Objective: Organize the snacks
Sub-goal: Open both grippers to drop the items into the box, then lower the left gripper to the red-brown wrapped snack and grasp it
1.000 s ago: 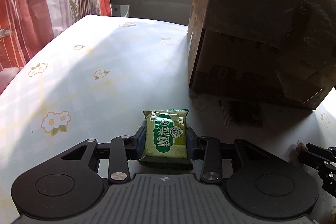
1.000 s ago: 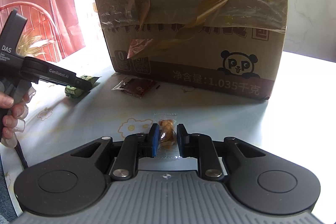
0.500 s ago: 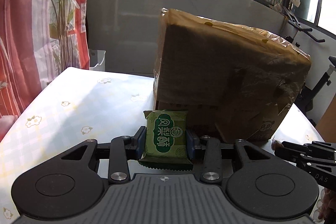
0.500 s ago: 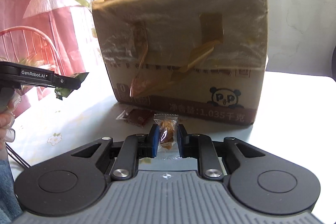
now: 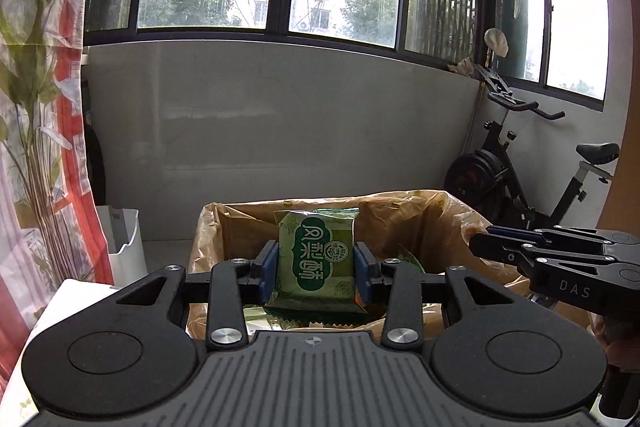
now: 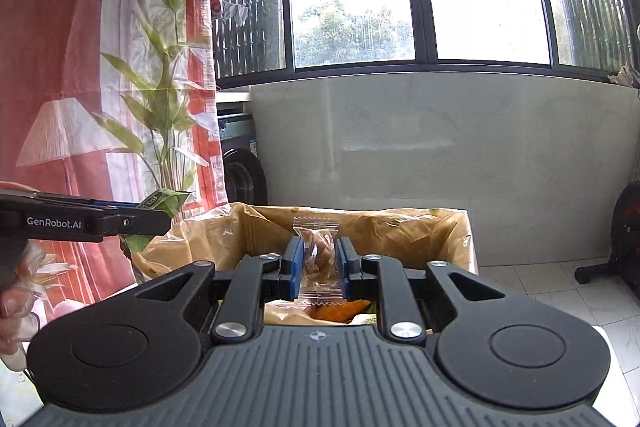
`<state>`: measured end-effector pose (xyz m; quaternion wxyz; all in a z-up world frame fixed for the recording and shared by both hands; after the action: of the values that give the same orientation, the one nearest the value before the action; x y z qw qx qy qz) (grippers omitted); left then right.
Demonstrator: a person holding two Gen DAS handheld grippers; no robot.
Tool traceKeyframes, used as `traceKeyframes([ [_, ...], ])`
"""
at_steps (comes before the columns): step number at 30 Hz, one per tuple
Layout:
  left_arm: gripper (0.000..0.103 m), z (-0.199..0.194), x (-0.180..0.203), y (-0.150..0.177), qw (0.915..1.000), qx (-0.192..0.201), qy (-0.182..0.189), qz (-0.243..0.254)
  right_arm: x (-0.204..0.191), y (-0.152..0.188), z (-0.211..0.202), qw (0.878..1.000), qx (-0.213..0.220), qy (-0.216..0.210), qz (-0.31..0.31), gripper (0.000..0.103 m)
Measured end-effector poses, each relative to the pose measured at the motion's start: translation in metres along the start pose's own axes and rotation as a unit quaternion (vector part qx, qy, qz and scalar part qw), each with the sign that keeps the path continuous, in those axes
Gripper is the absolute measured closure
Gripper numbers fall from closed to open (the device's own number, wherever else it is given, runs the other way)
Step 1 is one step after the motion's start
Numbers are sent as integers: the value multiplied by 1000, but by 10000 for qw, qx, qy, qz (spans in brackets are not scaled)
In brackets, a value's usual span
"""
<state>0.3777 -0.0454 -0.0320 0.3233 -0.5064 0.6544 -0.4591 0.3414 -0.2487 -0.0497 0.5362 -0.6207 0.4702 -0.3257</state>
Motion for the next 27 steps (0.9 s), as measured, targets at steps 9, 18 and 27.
traceKeyframes([
  [9, 43, 63, -18, 9, 9989, -449, 7, -135, 12, 13, 31, 9974, -555, 425, 198, 64],
  [18, 42, 2, -57, 24, 9979, -352, 470, -272, 4, 26, -23, 9985, -109, 340, 427, 61],
  [27, 42, -46, -68, 57, 9944, -335, 935, -351, -15, 63, -64, 9979, -60, 357, 540, 61],
])
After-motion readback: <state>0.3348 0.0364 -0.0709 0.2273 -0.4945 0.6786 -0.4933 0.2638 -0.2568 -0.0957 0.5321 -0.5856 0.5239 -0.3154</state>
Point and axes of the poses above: each gripper's, at about its wrist camera, not at the fingertips, and z roughly the way its jaws point, x to its right, y to its underside, the point moved 1 cm from there along z, roughly the way its jaws point
